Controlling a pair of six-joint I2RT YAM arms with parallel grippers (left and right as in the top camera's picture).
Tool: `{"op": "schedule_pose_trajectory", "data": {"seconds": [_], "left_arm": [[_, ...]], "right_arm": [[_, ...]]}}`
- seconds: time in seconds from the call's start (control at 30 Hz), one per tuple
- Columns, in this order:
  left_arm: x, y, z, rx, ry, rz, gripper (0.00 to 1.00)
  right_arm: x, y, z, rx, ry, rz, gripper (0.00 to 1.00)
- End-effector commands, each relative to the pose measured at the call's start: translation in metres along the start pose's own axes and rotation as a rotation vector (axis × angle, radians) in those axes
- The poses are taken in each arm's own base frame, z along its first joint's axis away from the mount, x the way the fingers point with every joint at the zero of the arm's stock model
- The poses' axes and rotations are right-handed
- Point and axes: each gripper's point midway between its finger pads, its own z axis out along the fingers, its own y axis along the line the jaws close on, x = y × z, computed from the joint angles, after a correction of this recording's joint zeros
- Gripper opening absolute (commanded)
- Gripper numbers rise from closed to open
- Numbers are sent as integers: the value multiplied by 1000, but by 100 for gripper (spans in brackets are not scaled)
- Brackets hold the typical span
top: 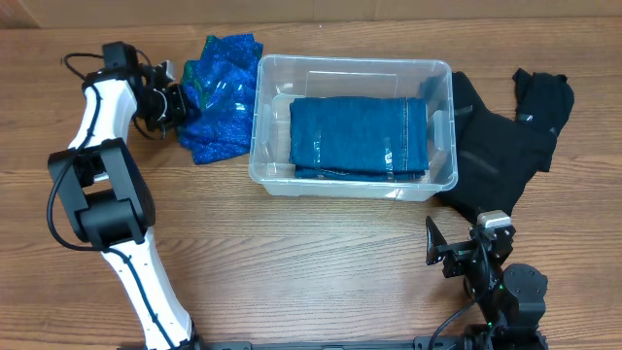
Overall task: Pack container
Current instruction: 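Grasp the sparkly blue garment with the left gripper, then carry the sparkly garment into the bin beside the jeans and release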
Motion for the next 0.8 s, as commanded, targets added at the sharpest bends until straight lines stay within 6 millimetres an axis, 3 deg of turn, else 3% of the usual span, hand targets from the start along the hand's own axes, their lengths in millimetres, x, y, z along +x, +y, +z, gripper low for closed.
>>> {"op": "schedule_pose_trajectory", "data": {"seconds": [0.0, 0.07, 0.17, 0.27, 0.33, 0.5, 0.63, 0.67, 0.7, 0.77], "left_arm": [[12, 4, 6, -32, 53, -7, 4], [13, -1, -8, -27, 77, -24, 4], [4, -34, -58, 37, 84, -10, 4], [1, -105, -138, 208, 42, 62, 4], [10, -151, -189, 271, -15, 134, 4], [43, -238, -267, 345, -147, 223, 4], [65, -308, -289, 423, -206, 239, 4], [70, -349, -282, 442, -233, 237, 4], [78, -390, -260, 441, -252, 234, 4], [83, -410, -240, 412, -264, 210, 4]], "right_arm": [[1, -1, 0, 5, -2, -3, 100], [1, -1, 0, 5, -2, -3, 100], [1, -1, 0, 5, -3, -4, 100], [1, -1, 0, 5, -2, -3, 100], [1, -1, 0, 5, -2, -3, 100], [1, -1, 0, 5, -3, -4, 100], [1, -1, 0, 5, -3, -4, 100], [1, -1, 0, 5, -3, -4, 100], [1, -1, 0, 5, -3, -4, 100], [1, -1, 0, 5, -3, -4, 100]]}}
